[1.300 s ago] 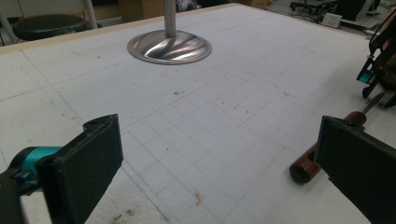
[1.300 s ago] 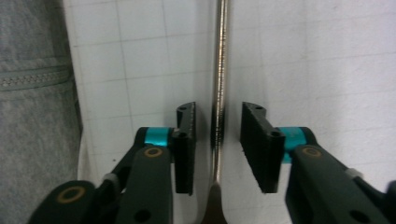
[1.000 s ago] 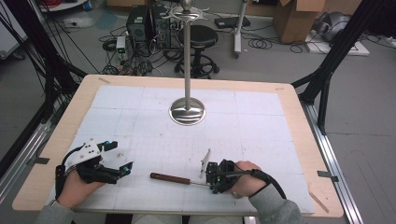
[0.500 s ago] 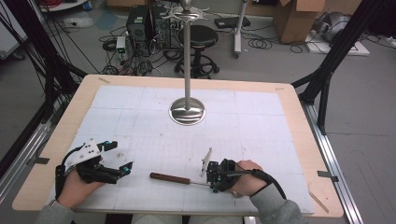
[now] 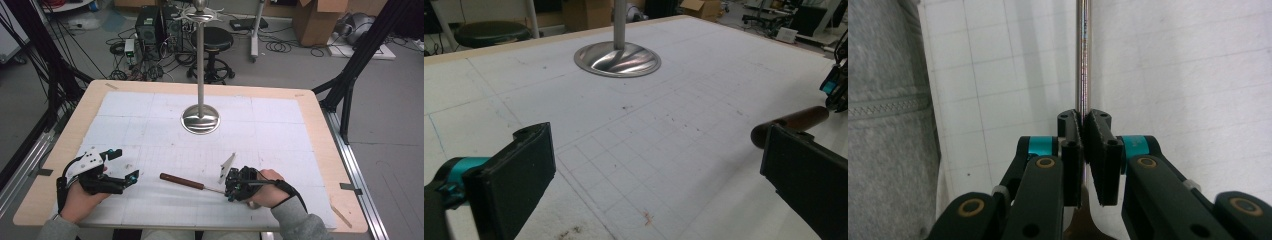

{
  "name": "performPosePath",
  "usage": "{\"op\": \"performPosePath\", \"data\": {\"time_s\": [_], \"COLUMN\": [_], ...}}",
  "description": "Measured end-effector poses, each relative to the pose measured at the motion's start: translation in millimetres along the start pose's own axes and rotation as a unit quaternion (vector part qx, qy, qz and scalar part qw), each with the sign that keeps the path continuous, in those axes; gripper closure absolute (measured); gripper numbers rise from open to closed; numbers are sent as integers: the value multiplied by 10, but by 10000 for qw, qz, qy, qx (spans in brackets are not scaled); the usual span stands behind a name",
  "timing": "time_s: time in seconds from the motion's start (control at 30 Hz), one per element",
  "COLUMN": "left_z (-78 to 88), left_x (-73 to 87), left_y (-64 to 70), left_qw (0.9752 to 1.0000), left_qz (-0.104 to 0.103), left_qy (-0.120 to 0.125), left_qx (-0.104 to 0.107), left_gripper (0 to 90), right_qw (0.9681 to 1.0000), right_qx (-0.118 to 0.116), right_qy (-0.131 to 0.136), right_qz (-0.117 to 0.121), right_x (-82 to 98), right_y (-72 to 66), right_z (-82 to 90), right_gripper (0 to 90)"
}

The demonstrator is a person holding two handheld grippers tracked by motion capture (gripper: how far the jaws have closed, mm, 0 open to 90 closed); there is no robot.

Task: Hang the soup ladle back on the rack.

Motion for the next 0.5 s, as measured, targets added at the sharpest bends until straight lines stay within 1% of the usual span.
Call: {"op": "performPosePath", "data": {"time_s": [0.1, 0.17, 0.2, 0.23, 0.4, 0.43, 0.47, 0.5], "left_z": [-4, -6, -5, -6, -7, -7, -7, -7], "left_x": [2, 3, 3, 4, 6, 5, 5, 5], "left_y": [4, 5, 3, 2, 4, 5, 4, 5], "left_qw": [10000, 10000, 10000, 10000, 10000, 10000, 10000, 10000], "left_qz": [-8, -6, -7, -3, -5, -2, 1, 4], "left_qy": [-3, -7, -13, -13, -21, -19, -19, -15], "left_qx": [5, 9, 5, 7, 11, 12, 14, 16], "left_gripper": [17, 17, 17, 17, 17, 17, 17, 17], "right_qw": [9999, 9998, 9998, 9995, 9990, 9985, 9985, 9978], "right_qx": [5, 51, 51, 81, 170, 187, 187, 248], "right_qy": [118, 204, 204, 299, 411, 513, 513, 612], "right_qz": [7, -3, -3, 3, -42, -78, -78, -97], "right_x": [10, 12, 12, 12, 17, 23, 23, 30], "right_y": [20, 30, 30, 35, 54, 64, 64, 77], "right_z": [35, 70, 70, 88, 138, 154, 154, 175], "right_gripper": [846, 846, 846, 846, 846, 846, 846, 846]}}
Point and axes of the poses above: each handheld gripper's, and its own axes: z roughly backward along the jaws, x roughly out of its underside, y roughly to its right, the point moved 4 cm from there along -z, roughly forward along the jaws, and after that the axes turned 9 degrees about z, right-handed, at the moved point
